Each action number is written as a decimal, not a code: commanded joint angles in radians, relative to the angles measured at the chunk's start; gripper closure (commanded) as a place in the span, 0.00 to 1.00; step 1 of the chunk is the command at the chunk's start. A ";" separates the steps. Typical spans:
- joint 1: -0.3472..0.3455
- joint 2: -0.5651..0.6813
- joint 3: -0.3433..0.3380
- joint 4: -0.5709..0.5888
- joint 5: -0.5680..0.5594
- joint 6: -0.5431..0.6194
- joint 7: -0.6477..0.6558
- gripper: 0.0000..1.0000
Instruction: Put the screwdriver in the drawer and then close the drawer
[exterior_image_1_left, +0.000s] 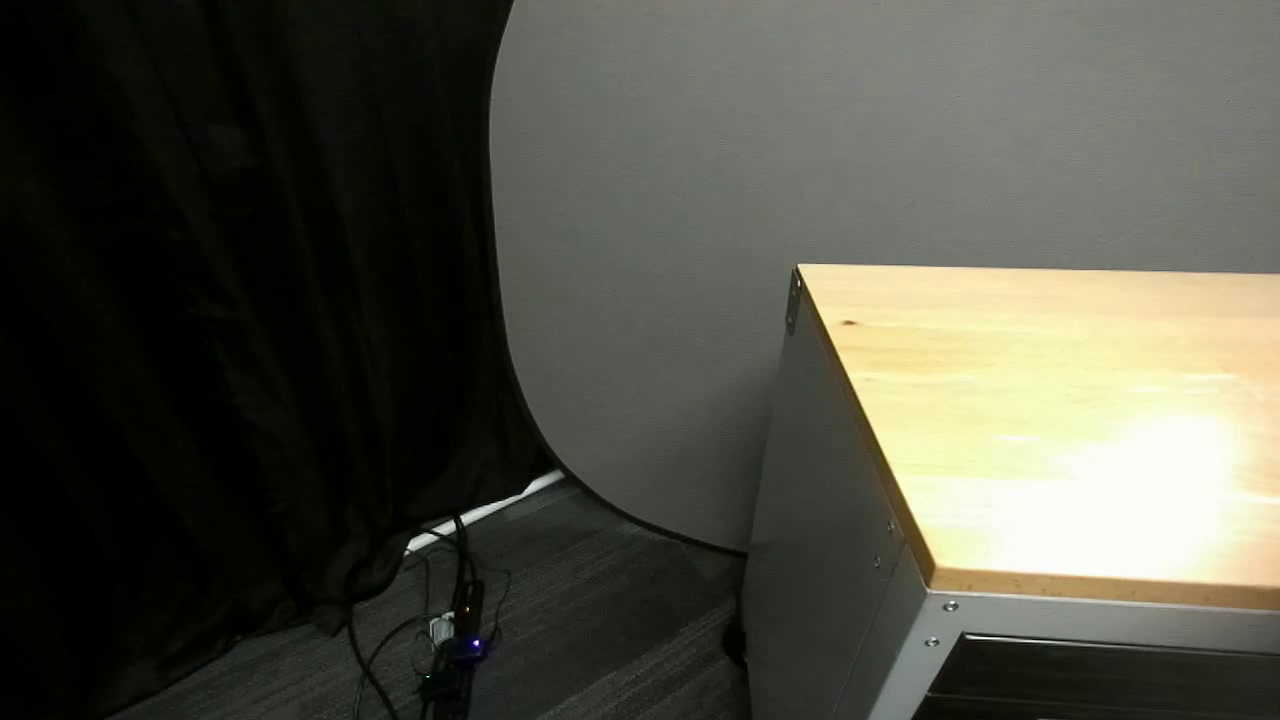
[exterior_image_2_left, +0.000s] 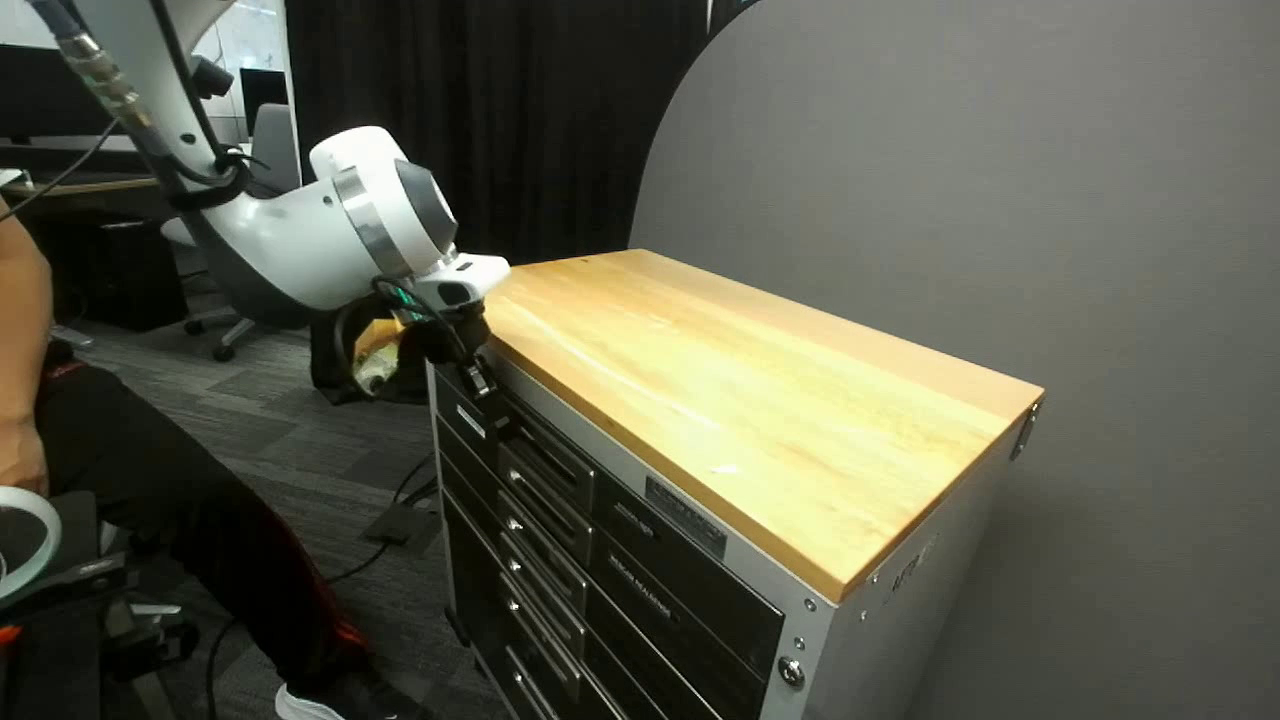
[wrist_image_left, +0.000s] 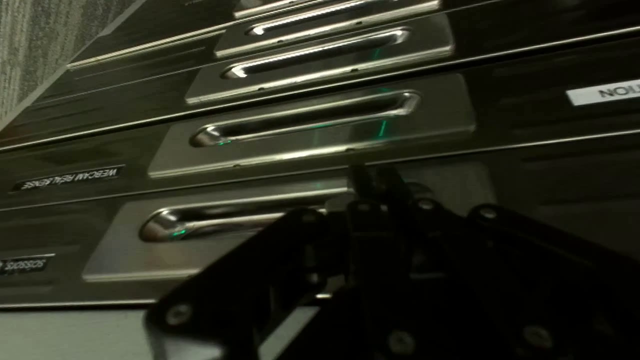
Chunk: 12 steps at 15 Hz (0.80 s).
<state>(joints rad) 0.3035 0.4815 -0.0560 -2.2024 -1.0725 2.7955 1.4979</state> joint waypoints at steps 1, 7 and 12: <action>-0.081 -0.149 0.136 -0.084 0.238 -0.077 -0.251 0.60; -0.064 -0.329 0.242 -0.023 0.695 -0.310 -0.676 0.15; -0.056 -0.380 0.286 0.131 0.965 -0.511 -0.944 0.00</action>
<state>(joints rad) 0.2411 0.1213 0.2184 -2.1594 -0.2206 2.4030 0.6798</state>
